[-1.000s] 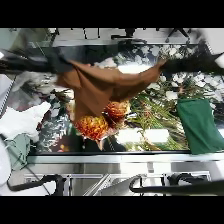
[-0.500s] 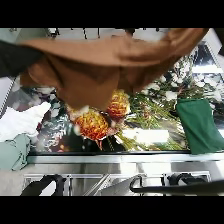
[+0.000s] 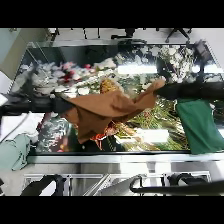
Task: Fold the shirts.
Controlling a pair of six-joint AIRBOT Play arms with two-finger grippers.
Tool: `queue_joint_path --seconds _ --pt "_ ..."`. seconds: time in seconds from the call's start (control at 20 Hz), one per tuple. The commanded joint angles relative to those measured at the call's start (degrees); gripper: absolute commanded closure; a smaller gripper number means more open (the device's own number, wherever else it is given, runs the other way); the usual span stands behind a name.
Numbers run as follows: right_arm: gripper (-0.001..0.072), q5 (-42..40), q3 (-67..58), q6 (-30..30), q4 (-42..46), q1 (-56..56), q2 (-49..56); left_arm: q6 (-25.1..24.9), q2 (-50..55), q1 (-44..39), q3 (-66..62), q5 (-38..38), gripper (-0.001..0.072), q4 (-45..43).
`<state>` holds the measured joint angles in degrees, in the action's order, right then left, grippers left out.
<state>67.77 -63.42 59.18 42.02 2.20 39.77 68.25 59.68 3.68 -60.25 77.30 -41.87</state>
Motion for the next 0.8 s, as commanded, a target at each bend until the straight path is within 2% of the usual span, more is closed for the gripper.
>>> queue_joint_path --seconds 0.0,0.05,0.1,0.15,0.2,0.35,0.4,0.75 --pt "0.0695 -6.43 13.75 -2.69 -2.64 -0.04 2.71 -2.91 6.1 0.04 9.66 -5.11 0.069 0.09" --pt "0.0695 -7.67 15.74 -3.08 -3.1 -0.04 4.24 -2.93 8.57 0.04 10.64 -6.49 0.0687 0.0" --pt "0.0695 -8.24 16.81 -3.85 -3.82 -0.04 5.92 -3.41 10.91 0.04 10.71 -7.04 0.0539 -0.09" --pt "0.0695 -8.44 17.05 -3.93 -3.96 -0.04 7.91 -3.82 13.46 0.09 9.84 -6.54 0.0144 -0.22" --pt "0.0695 -8.68 17.05 -3.96 -4.37 -0.04 9.49 -3.74 15.61 0.15 8.39 -5.05 0.0009 -0.15" --pt "0.0695 -9.05 17.05 -5.92 -5.25 -0.04 12.7 -3.67 19.89 0.17 3.85 2.71 0.0011 -0.72" --pt "0.0695 -9.05 17.05 -6.19 -5.22 -0.04 13.29 -3.43 19.98 0.24 3.87 4.04 0.0061 -0.74" --pt "0.0695 -9.07 17.05 -8.46 -5.2 -0.04 13.84 -3.3 13.77 6.23 14.34 2.71 0.0058 -7.8"
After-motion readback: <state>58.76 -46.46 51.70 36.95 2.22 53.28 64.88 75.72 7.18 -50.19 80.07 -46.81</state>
